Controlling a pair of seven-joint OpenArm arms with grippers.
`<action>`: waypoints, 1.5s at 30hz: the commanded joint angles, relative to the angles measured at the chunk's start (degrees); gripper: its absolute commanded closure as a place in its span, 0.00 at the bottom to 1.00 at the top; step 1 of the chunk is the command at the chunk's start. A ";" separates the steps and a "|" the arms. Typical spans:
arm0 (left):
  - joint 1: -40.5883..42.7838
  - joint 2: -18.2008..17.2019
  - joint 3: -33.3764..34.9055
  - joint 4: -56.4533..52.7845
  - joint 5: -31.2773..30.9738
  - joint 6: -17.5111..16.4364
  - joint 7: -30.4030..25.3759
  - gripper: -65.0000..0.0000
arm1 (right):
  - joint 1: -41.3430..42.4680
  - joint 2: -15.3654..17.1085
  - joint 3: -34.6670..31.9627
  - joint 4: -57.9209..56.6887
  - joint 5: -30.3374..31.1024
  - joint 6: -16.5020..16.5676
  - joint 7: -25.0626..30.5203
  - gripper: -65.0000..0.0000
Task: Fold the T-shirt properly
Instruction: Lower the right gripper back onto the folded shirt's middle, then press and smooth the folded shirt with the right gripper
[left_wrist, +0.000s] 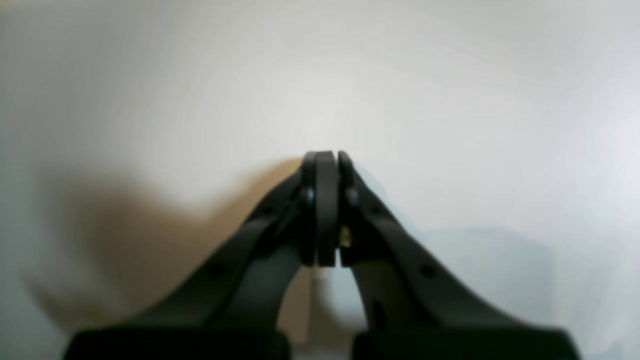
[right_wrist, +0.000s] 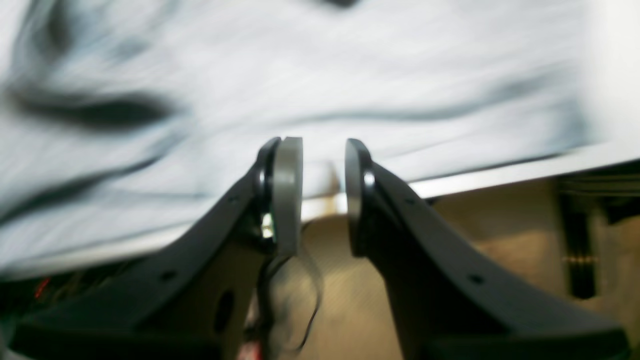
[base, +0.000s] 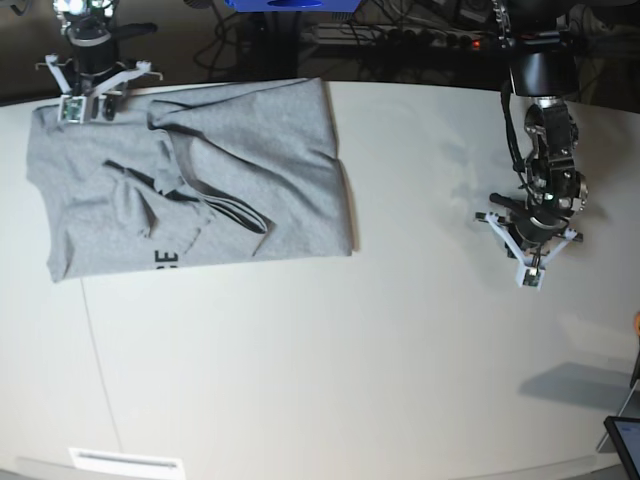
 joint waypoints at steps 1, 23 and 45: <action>2.12 2.16 3.23 -2.67 -1.43 -4.61 9.57 1.00 | 0.43 0.63 0.68 1.19 -0.26 1.26 2.73 0.79; 5.02 0.93 7.89 -5.31 -1.52 -4.52 6.31 1.00 | 37.45 3.53 -27.54 0.67 -0.26 16.20 -25.14 0.78; 7.40 0.32 7.89 -5.13 -1.52 -4.52 5.96 1.00 | 47.12 2.83 -31.32 -6.63 -0.26 16.20 -28.75 0.63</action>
